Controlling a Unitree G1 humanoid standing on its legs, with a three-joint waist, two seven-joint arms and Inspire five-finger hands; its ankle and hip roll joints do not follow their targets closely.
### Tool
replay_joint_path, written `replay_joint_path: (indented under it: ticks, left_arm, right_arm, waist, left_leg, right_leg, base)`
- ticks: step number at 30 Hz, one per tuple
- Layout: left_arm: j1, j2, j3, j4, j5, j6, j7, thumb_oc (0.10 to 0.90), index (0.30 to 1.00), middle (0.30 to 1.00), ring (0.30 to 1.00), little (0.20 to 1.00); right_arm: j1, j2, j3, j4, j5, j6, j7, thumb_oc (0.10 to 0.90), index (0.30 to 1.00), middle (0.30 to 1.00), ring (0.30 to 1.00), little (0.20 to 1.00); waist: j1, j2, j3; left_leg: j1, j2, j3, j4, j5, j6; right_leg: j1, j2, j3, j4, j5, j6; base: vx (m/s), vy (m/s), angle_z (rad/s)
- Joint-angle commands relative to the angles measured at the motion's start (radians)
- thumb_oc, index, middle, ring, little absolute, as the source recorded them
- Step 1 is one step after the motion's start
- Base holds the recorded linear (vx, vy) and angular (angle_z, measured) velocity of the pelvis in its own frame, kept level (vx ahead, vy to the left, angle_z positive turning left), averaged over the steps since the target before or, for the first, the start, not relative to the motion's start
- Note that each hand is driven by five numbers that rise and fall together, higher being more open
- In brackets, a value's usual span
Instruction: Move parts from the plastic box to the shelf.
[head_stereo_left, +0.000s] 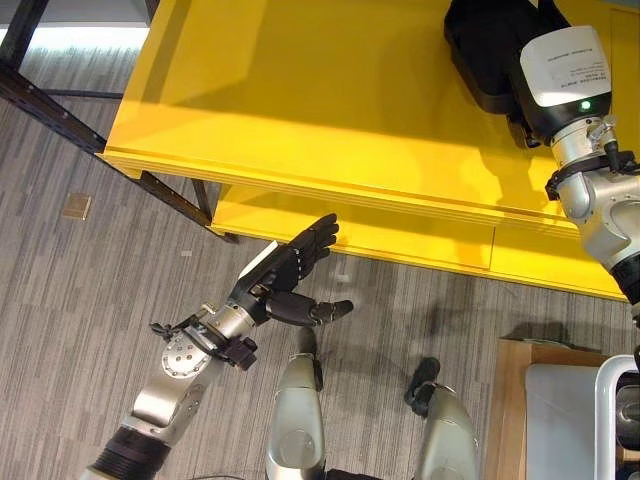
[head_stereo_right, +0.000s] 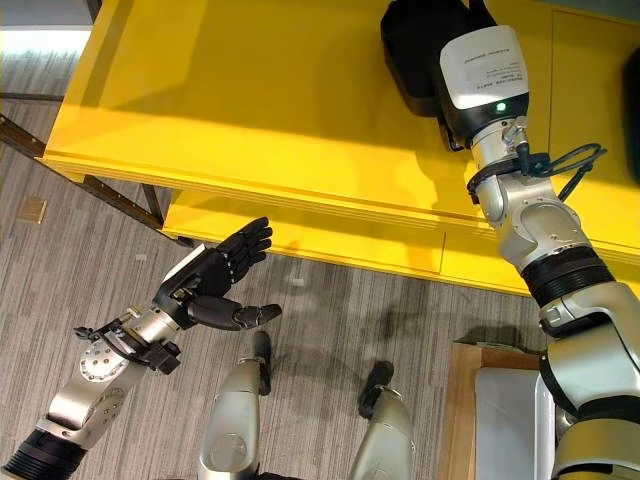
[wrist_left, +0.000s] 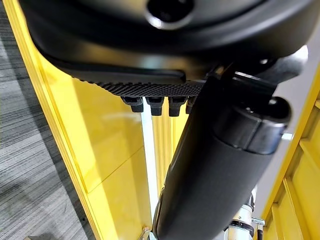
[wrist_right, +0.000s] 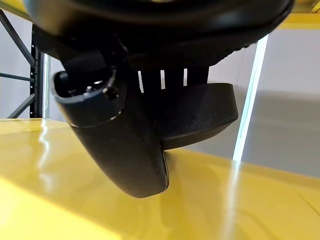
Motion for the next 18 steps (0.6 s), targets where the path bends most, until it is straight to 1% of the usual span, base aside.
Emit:
replay_joint_path:
  ticks: [1, 2, 5, 6, 8, 9, 10, 12, 14, 18]
  left_arm:
    - [-0.047, 0.027, -0.022, -0.121, -0.023, -0.076, 0.008, 0.9, 1.0, 1.0, 1.0, 1.0]
    - [-0.049, 0.026, -0.024, -0.119, -0.023, -0.075, 0.008, 0.9, 1.0, 1.0, 1.0, 1.0]
    - [-0.067, 0.028, -0.032, -0.114, -0.032, -0.069, 0.012, 0.9, 1.0, 1.0, 1.0, 1.0]
    - [-0.073, 0.028, -0.034, -0.112, -0.039, -0.068, 0.015, 0.9, 1.0, 1.0, 1.0, 1.0]
    - [-0.078, 0.027, -0.037, -0.111, -0.042, -0.066, 0.017, 0.9, 1.0, 1.0, 1.0, 1.0]
    - [-0.086, 0.028, -0.041, -0.108, -0.046, -0.065, 0.018, 0.9, 1.0, 1.0, 1.0, 1.0]
    - [-0.09, 0.028, -0.042, -0.106, -0.049, -0.064, 0.016, 0.9, 1.0, 1.0, 1.0, 1.0]
    - [-0.092, 0.027, -0.043, -0.104, -0.051, -0.066, 0.015, 0.9, 1.0, 1.0, 1.0, 1.0]
    - [-0.101, 0.025, -0.048, -0.1, -0.063, -0.069, 0.019, 0.9, 1.0, 1.0, 1.0, 1.0]
    - [-0.122, 0.017, -0.055, -0.096, -0.065, -0.06, 0.033, 0.9, 1.0, 1.0, 1.0, 1.0]
  right_arm:
    - [-0.197, -0.011, 0.01, 0.019, 0.041, 0.07, -0.052, 0.4, 0.3, 0.3, 0.3, 0.3]
    - [-0.196, -0.008, 0.01, 0.025, 0.042, 0.07, -0.052, 0.4, 0.3, 0.3, 0.3, 0.3]
    - [-0.185, 0.004, -0.002, 0.058, 0.057, 0.094, -0.046, 0.4, 0.3, 0.3, 0.3, 0.3]
    - [-0.181, 0.007, -0.006, 0.076, 0.077, 0.111, -0.057, 0.4, 0.3, 0.3, 0.3, 0.3]
    - [-0.178, 0.014, -0.015, 0.091, 0.091, 0.124, -0.063, 0.4, 0.3, 0.3, 0.3, 0.3]
    - [-0.175, 0.02, -0.027, 0.106, 0.09, 0.164, -0.063, 0.4, 0.3, 0.3, 0.3, 0.3]
    - [-0.173, 0.025, -0.033, 0.118, 0.092, 0.186, -0.066, 0.4, 0.3, 0.3, 0.3, 0.3]
    - [-0.171, 0.028, -0.036, 0.128, 0.1, 0.194, -0.072, 0.4, 0.3, 0.3, 0.3, 0.3]
    - [-0.157, 0.046, -0.072, 0.162, 0.136, 0.22, -0.097, 0.4, 0.3, 0.3, 0.3, 0.3]
    - [-0.151, 0.071, -0.094, 0.182, 0.147, 0.248, -0.098, 0.4, 0.3, 0.3, 0.3, 0.3]
  waist:
    - [0.01, -0.033, -0.039]
    - [0.01, -0.032, -0.039]
    - [0.008, -0.026, -0.033]
    - [0.006, -0.023, -0.031]
    - [0.005, -0.02, -0.03]
    - [0.002, -0.017, -0.027]
    - [0.0, -0.014, -0.026]
    - [0.0, -0.013, -0.025]
    - [-0.008, -0.003, -0.02]
    - [-0.016, 0.004, -0.015]
  left_leg:
    - [0.024, -0.035, -0.044, -0.028, -0.024, 0.012]
    - [0.024, -0.035, -0.044, -0.027, -0.024, 0.012]
    - [0.019, -0.036, -0.045, -0.02, -0.025, 0.014]
    - [0.021, -0.037, -0.045, -0.019, -0.026, 0.015]
    - [0.022, -0.038, -0.045, -0.017, -0.027, 0.015]
    - [0.022, -0.04, -0.044, -0.014, -0.029, 0.015]
    - [0.022, -0.04, -0.043, -0.014, -0.029, 0.015]
    - [0.022, -0.04, -0.042, -0.014, -0.03, 0.015]
    - [0.024, -0.041, -0.04, -0.018, -0.03, 0.015]
    - [0.025, -0.045, -0.038, -0.018, -0.033, 0.017]
  right_leg:
    - [0.035, 0.065, -0.058, 0.077, -0.13, -0.035]
    - [0.034, 0.065, -0.058, 0.078, -0.131, -0.035]
    - [0.027, 0.057, -0.059, 0.098, -0.137, -0.036]
    - [0.026, 0.054, -0.059, 0.103, -0.139, -0.036]
    - [0.025, 0.052, -0.058, 0.107, -0.14, -0.036]
    - [0.022, 0.049, -0.055, 0.111, -0.141, -0.035]
    - [0.02, 0.048, -0.054, 0.113, -0.141, -0.035]
    - [0.019, 0.047, -0.053, 0.113, -0.141, -0.035]
    - [0.016, 0.044, -0.047, 0.112, -0.141, -0.033]
    - [0.01, 0.044, -0.037, 0.116, -0.143, -0.03]
  base:
    - [0.0, 0.0, 0.0]
    - [0.0, 0.0, 0.0]
    - [0.0, 0.0, 0.0]
    - [0.03, 0.032, 0.01]
    - [0.0, 0.0, 0.0]
    - [0.0, 0.0, 0.0]
    - [0.0, 0.0, 0.0]
    - [0.0, 0.022, 0.0]
    - [-0.01, 0.066, -0.04]
    - [-0.01, 0.035, -0.01]
